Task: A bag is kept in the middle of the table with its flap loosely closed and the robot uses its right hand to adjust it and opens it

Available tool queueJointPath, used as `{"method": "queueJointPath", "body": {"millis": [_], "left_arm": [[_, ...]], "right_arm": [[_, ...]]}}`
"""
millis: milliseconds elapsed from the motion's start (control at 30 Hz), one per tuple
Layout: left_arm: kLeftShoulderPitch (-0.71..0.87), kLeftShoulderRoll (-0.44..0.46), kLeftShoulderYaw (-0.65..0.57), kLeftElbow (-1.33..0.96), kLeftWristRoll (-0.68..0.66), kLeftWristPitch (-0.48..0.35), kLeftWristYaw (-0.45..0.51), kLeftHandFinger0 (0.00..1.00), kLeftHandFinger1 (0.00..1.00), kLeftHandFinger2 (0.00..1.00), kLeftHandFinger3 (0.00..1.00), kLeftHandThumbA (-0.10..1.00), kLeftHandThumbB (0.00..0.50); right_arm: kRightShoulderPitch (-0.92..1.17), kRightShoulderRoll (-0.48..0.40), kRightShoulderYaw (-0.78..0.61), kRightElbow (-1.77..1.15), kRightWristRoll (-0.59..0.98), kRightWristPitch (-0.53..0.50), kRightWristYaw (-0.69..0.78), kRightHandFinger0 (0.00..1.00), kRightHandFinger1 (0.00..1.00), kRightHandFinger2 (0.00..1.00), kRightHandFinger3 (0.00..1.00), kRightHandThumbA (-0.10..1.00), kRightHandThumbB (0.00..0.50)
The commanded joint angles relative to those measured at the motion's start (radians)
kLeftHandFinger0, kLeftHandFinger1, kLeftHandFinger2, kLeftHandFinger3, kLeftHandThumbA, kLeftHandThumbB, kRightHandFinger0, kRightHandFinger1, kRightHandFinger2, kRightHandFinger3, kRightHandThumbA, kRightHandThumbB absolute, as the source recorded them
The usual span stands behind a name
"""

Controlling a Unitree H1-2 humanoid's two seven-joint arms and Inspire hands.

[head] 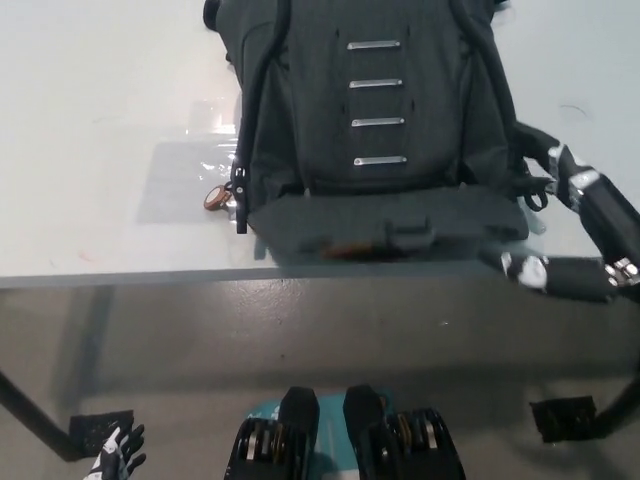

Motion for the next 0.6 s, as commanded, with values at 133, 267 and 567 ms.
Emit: {"method": "queueJointPath", "body": {"millis": [133,267,567], "left_arm": [[-0.028,0.044,0.021,-0.018,0.002,-0.023,-0.002,1.00,1.00,1.00,1.00,1.00,0.500],[-0.032,0.050,0.022,-0.022,0.022,-0.020,0.006,1.00,1.00,1.00,1.00,1.00,0.500],[-0.070,0.053,0.022,-0.022,0.016,-0.010,0.004,1.00,1.00,1.00,1.00,1.00,0.500]], "right_arm": [[0.083,-0.235,0.010,-0.350,0.548,0.019,0.282,1.00,1.00,1.00,1.00,0.98,0.500],[0.131,-0.254,0.024,-0.334,0.569,0.034,0.307,1.00,1.00,1.00,1.00,1.00,0.500],[0.188,-0.198,0.124,-0.121,0.416,-0.087,0.396,1.00,1.00,1.00,1.00,1.00,0.483]]}}
